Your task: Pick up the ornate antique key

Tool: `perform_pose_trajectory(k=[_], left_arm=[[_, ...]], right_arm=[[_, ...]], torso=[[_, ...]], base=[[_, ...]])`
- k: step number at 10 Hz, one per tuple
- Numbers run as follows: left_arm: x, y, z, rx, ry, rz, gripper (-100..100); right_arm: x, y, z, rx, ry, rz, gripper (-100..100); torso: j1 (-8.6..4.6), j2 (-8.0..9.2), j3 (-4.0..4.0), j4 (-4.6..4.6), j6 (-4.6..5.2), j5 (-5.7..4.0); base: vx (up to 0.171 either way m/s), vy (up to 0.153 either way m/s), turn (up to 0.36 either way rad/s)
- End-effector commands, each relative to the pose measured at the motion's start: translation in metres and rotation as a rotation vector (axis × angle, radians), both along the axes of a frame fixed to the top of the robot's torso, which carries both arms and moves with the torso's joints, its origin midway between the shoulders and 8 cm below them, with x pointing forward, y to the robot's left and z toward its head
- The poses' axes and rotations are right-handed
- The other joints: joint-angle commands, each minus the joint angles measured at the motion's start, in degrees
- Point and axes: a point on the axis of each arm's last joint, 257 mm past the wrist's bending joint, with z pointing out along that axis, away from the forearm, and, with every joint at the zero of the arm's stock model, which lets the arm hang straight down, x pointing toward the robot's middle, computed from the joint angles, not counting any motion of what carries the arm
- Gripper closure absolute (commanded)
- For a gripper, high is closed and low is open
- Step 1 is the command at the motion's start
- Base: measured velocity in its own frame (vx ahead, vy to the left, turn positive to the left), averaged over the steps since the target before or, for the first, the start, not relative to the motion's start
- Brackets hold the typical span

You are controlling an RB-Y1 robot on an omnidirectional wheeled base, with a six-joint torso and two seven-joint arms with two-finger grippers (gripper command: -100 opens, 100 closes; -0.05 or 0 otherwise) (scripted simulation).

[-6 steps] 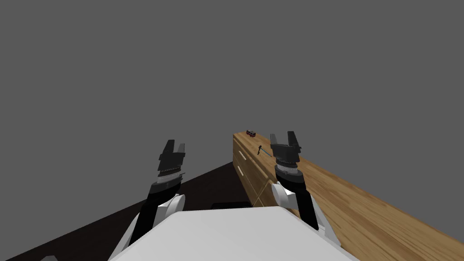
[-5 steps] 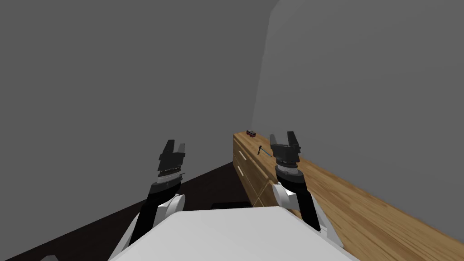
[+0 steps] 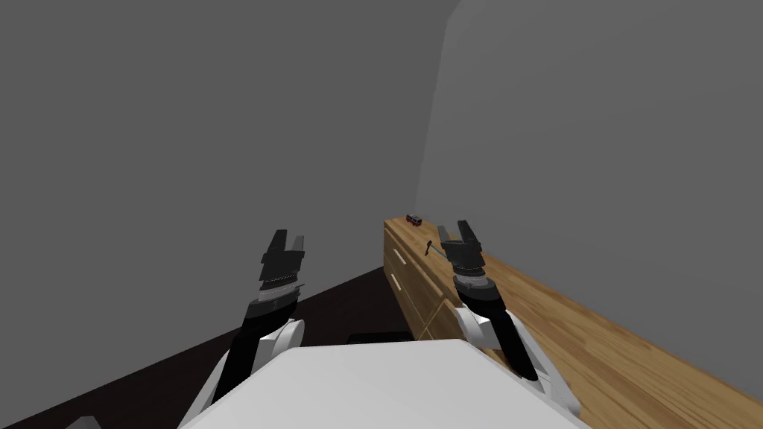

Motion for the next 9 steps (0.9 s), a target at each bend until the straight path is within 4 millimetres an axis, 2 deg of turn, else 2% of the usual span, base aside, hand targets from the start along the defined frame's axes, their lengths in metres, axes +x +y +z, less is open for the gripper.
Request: perform_pose_trajectory(k=[1, 3, 8, 9], left_arm=[[0.0, 0.0, 0.0, 0.0, 0.0, 0.0, 0], [0.0, 0.0, 0.0, 0.0, 0.0, 0.0, 0], [0.0, 0.0, 0.0, 0.0, 0.0, 0.0, 0], [0.0, 0.0, 0.0, 0.0, 0.0, 0.0, 0]], right_arm=[[0.001, 0.001, -0.004, -0.026, 0.018, 0.007, -100], [0.008, 0.001, -0.02, -0.085, 0.076, 0.014, -100], [0.015, 0.005, -0.04, -0.184, 0.145, 0.036, -100], [0.018, 0.003, -0.05, -0.219, 0.179, 0.038, -100]], torso=[[0.0, 0.0, 0.0, 0.0, 0.0, 0.0], [0.01, 0.03, 0.02, 0.01, 0.0, 0.0], [0.01, 0.03, 0.02, 0.01, 0.0, 0.0], [0.01, 0.03, 0.02, 0.01, 0.0, 0.0]], base=[[0.016, -0.002, 0.011], [0.016, -0.003, 0.021], [0.015, -0.004, 0.016], [0.018, -0.001, 0.019]])
